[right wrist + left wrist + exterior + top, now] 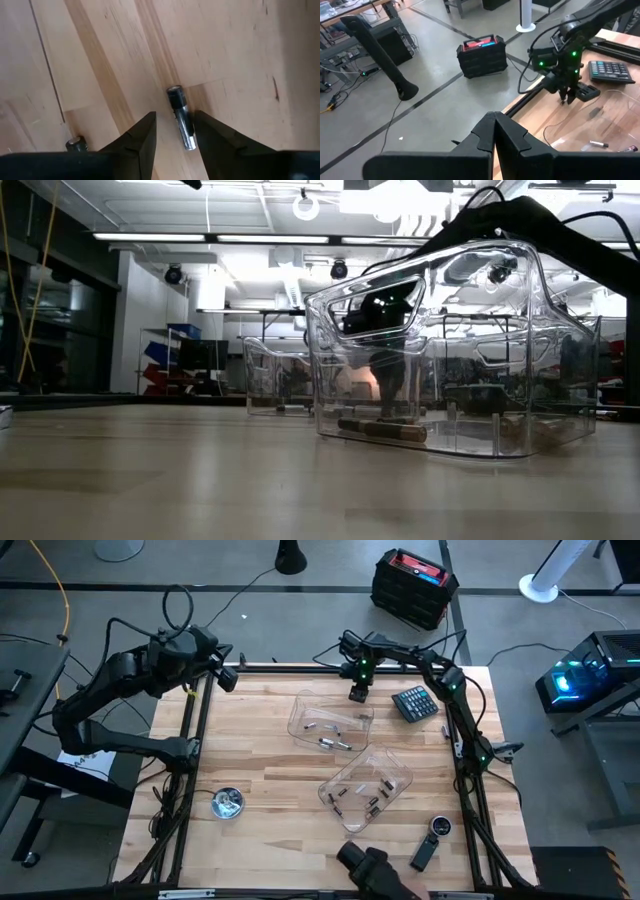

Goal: Sort batteries
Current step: Put the silver battery into the top transparent bin

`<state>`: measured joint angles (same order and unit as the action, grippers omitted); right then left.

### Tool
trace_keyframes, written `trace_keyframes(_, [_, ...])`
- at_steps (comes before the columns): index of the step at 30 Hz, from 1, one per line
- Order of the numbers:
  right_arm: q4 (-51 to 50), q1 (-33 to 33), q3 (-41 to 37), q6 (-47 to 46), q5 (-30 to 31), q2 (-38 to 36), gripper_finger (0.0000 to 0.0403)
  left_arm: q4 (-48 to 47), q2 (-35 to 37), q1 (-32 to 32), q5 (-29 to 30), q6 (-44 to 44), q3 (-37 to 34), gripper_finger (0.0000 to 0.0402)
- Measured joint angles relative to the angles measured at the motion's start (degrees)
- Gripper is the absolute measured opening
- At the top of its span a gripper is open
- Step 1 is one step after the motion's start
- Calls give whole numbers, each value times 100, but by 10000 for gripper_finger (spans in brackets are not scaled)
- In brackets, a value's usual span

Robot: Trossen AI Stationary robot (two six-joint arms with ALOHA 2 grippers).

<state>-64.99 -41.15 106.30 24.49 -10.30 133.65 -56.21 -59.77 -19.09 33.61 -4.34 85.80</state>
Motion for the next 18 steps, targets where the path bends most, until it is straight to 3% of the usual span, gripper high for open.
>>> trace_keyframes(6, [78,154,8,-291,632,189,123,0,4,0,0,4,0,0])
trace_keyframes(8, [110,181,15,-407,723,242,103,1,4,0,2,4,0,0])
trace_keyframes(12, [175,248,17,-559,973,271,21,30,5,0,2,4,0,0])
trace_keyframes(18, [142,164,-75,-687,1085,-246,7,1248,329,0,-379,545,1,0])
